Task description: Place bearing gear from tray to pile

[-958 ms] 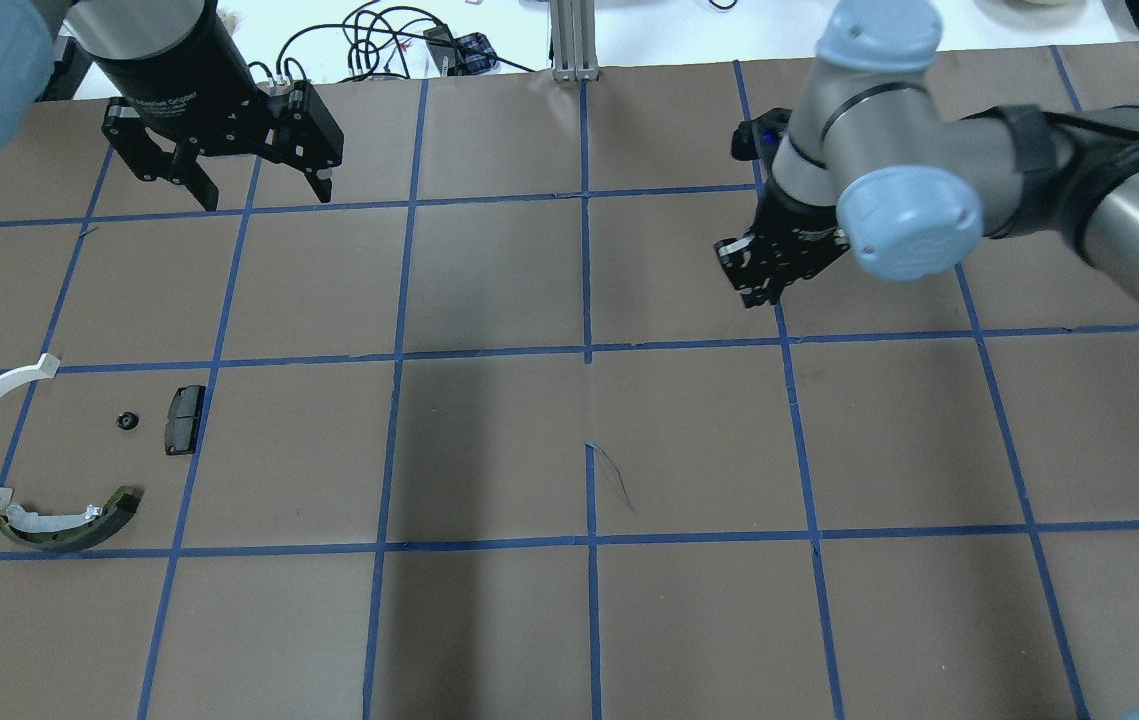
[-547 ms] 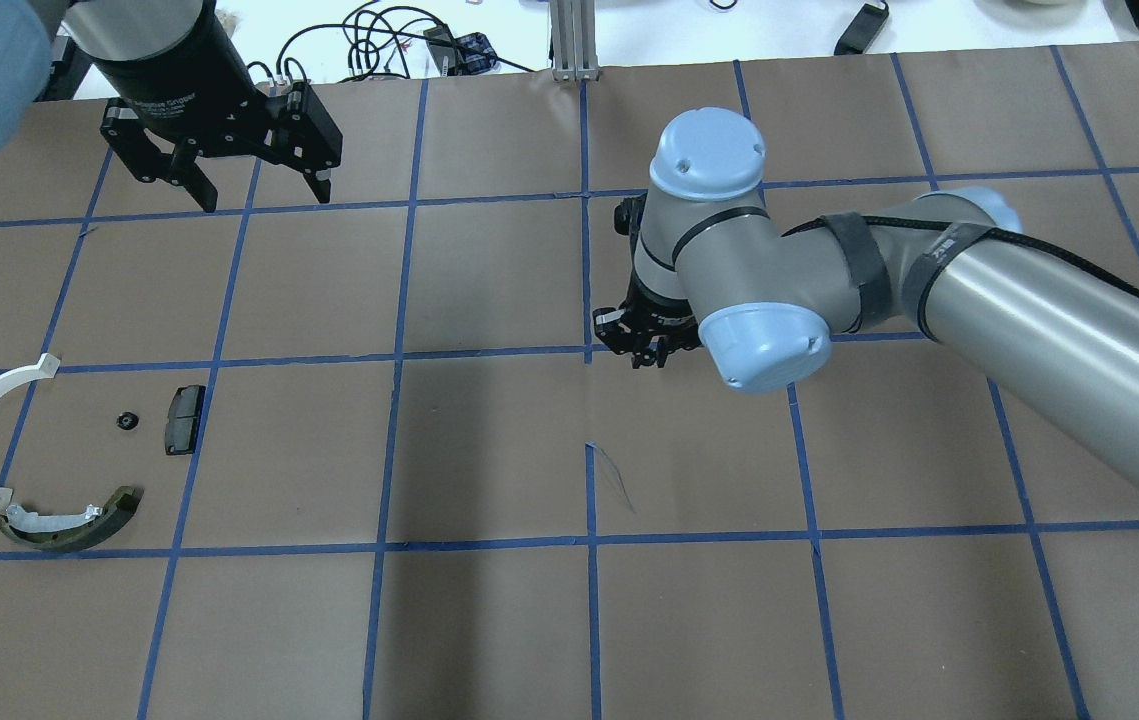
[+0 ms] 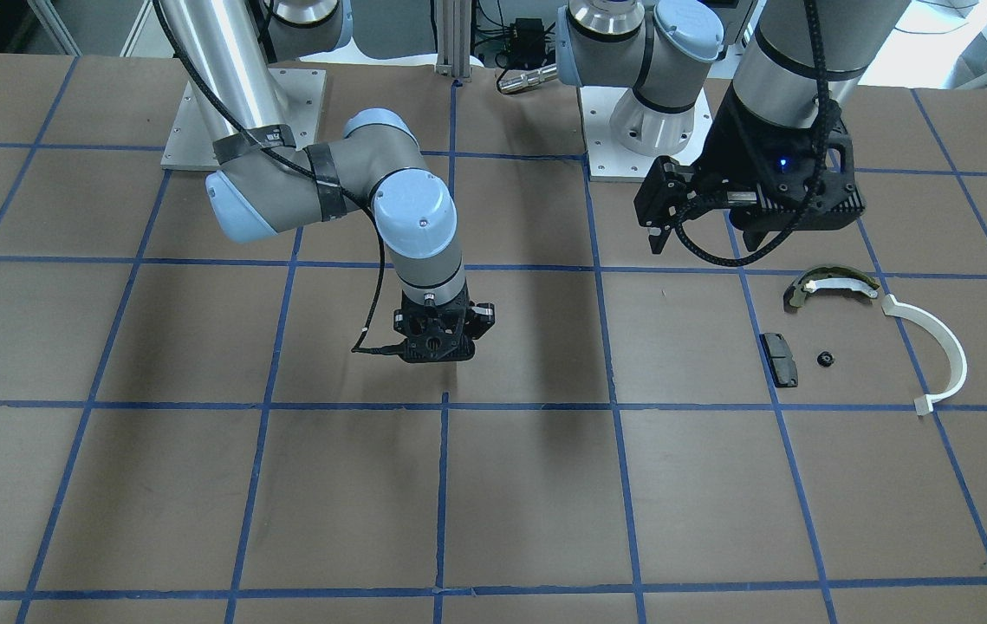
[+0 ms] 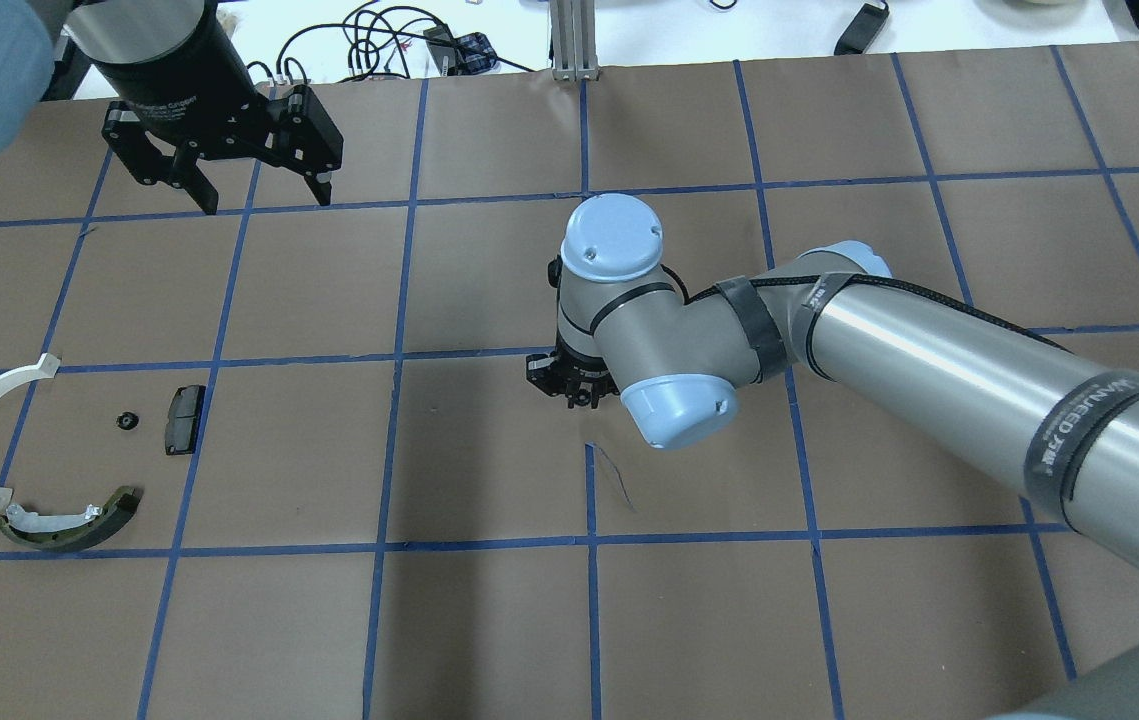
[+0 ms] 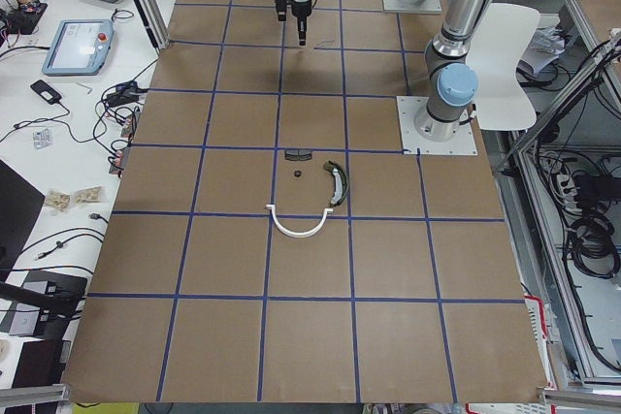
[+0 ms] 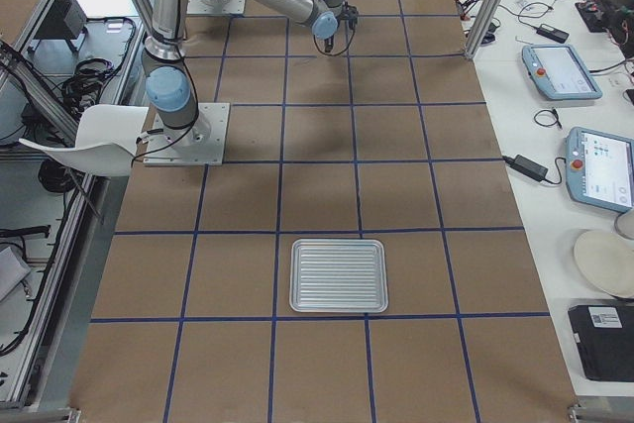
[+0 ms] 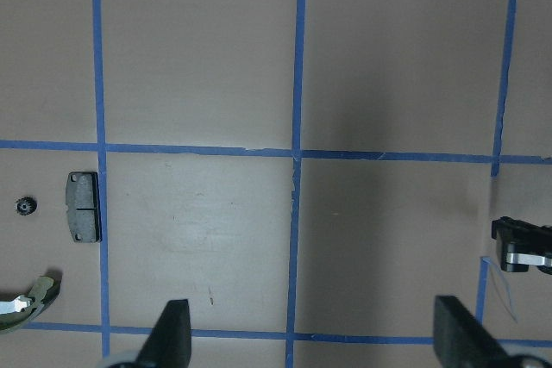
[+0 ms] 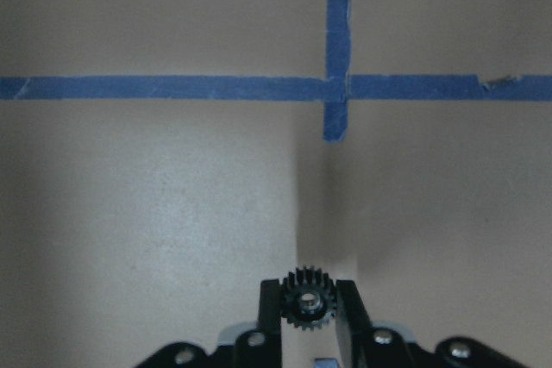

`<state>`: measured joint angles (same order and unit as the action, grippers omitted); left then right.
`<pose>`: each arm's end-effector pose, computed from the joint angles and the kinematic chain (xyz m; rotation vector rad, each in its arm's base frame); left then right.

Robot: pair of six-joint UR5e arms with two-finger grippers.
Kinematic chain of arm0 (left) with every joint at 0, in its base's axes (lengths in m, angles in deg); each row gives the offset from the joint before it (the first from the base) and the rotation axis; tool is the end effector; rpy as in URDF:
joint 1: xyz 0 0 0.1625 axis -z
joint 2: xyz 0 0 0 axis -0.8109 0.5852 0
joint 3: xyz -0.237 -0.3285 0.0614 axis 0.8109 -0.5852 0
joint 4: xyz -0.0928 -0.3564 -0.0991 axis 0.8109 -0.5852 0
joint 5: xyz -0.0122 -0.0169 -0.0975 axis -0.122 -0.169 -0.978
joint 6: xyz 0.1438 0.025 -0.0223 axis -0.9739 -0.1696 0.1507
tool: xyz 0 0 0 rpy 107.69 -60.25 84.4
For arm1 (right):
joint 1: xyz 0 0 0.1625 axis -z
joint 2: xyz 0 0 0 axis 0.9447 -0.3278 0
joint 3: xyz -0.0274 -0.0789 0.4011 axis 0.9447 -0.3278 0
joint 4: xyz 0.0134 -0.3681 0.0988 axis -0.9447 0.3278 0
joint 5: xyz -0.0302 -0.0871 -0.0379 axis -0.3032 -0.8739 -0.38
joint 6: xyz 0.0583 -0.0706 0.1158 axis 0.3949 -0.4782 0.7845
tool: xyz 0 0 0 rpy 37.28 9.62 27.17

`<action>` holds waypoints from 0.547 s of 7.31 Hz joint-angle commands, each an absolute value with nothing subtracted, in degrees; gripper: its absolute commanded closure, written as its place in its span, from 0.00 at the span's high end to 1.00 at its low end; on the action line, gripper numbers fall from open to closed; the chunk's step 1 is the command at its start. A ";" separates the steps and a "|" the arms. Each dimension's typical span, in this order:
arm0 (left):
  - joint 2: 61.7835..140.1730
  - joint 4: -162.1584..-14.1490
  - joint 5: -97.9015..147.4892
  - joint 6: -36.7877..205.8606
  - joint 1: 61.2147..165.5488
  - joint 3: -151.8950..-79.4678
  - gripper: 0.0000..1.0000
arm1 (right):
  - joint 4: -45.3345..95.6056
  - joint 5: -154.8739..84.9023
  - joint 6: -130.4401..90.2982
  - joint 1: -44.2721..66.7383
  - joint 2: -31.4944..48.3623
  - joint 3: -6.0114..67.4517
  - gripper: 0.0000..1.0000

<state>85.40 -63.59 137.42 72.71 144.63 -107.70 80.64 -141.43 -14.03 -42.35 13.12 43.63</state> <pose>-0.1343 -0.4875 0.4445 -0.0675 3.1222 -0.0356 0.3536 -0.4434 0.1573 -0.0201 3.0251 0.0297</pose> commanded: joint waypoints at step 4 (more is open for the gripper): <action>85.43 -63.46 137.29 72.88 144.89 -108.12 1.00 | 80.67 -142.47 -14.51 -41.21 11.81 42.67 1.00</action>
